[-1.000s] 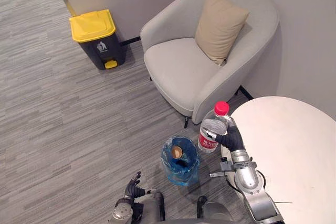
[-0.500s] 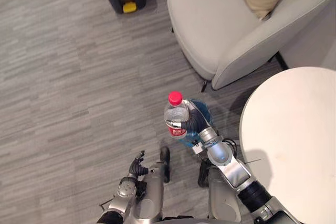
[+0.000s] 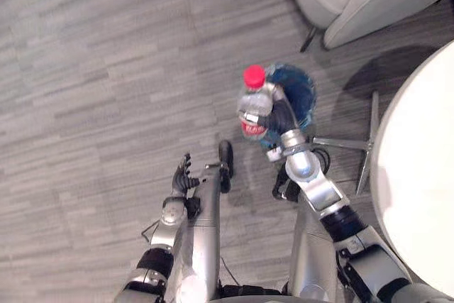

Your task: Gather rubbish on tea table into small bin, then transfer packed bag to large trash can.

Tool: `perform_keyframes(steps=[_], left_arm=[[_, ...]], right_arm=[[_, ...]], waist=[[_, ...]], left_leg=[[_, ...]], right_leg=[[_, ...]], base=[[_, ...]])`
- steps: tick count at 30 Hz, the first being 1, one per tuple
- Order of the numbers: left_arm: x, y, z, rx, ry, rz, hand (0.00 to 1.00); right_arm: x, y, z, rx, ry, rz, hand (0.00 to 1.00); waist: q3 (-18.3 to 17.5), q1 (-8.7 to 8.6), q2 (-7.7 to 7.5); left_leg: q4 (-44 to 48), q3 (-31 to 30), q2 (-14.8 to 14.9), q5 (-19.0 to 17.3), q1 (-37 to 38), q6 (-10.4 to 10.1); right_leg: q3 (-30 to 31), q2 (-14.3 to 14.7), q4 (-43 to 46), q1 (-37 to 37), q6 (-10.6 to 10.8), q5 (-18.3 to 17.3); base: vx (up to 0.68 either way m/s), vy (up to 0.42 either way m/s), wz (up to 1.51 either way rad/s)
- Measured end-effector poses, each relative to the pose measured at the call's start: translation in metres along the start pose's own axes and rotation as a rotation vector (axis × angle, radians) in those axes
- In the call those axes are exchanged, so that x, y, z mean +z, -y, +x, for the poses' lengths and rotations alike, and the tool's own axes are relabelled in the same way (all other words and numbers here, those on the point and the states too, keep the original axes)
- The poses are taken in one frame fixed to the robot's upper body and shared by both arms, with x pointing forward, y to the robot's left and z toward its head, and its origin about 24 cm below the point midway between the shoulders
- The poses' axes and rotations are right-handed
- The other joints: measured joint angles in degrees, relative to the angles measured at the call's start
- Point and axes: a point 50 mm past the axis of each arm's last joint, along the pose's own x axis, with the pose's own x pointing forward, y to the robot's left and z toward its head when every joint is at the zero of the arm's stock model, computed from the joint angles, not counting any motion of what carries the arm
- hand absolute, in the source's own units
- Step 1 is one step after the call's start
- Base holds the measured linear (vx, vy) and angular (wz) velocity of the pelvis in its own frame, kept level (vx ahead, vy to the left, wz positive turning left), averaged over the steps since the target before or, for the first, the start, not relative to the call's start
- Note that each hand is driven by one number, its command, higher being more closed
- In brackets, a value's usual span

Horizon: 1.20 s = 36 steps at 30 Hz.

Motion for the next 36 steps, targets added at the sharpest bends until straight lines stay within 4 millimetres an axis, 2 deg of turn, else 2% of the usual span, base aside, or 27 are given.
perform_keyframes(steps=[5,8,16,17,28,33,36], left_arm=[[0.020,0.000,0.005,0.013,0.090,-0.025,0.00],[0.029,-0.002,0.008,0.020,0.129,-0.044,0.00],[0.041,-0.005,0.010,0.023,0.180,-0.056,0.00],[0.041,-0.005,0.010,0.024,0.181,-0.055,0.00],[0.039,-0.006,0.010,0.026,0.170,-0.050,0.00],[0.031,-0.007,0.010,0.031,0.135,-0.041,0.00],[0.024,-0.007,0.009,0.032,0.105,-0.036,0.00]], right_arm=[[-0.009,0.015,0.005,-0.054,-0.034,-0.044,1.00],[-0.013,0.020,0.011,-0.069,-0.053,-0.067,1.00],[-0.015,0.033,0.024,-0.108,-0.076,-0.109,1.00],[-0.014,0.034,0.027,-0.111,-0.071,-0.113,0.00],[-0.009,0.047,0.037,-0.163,-0.052,-0.135,0.00],[-0.011,0.047,0.036,-0.165,-0.056,-0.136,0.00],[-0.018,0.043,0.028,-0.155,-0.083,-0.130,0.00]], waist=[[0.0,1.06,0.00],[0.0,1.08,0.00],[0.0,1.09,-0.03],[0.0,1.07,-0.05],[-0.4,0.99,-0.46],[-2.4,0.84,-1.22],[-3.5,0.90,-1.75]], left_leg=[[2.4,0.0,0.5,0.0,-5.5,0.0],[3.3,-0.1,0.8,0.0,-8.2,0.0],[4.0,0.2,1.4,0.5,-11.5,-0.1],[4.0,0.3,1.5,0.5,-11.5,-0.1],[3.0,0.3,1.7,1.2,-11.2,-0.4],[1.8,0.1,1.7,1.8,-10.9,-0.6],[1.4,0.0,1.7,1.9,-10.2,-0.7]], right_leg=[[0.5,-0.2,3.0,-5.9,-0.2,-0.5],[0.5,-0.3,4.2,-8.7,-0.4,-0.9],[0.5,-0.3,5.3,-12.1,-0.5,-0.9],[0.5,-0.2,5.3,-12.1,-0.6,-0.9],[0.5,0.1,4.8,-12.2,-1.2,-0.5],[0.0,0.2,4.0,-12.1,-1.5,-0.4],[-0.3,0.2,3.6,-11.2,-1.5,-0.3]], base=[[-0.03,-0.025,-0.01],[-0.05,-0.030,0.03],[-0.02,-0.007,0.01],[0.00,0.000,0.00],[-0.01,0.003,0.00],[0.00,0.000,0.00],[0.00,0.000,0.00]])
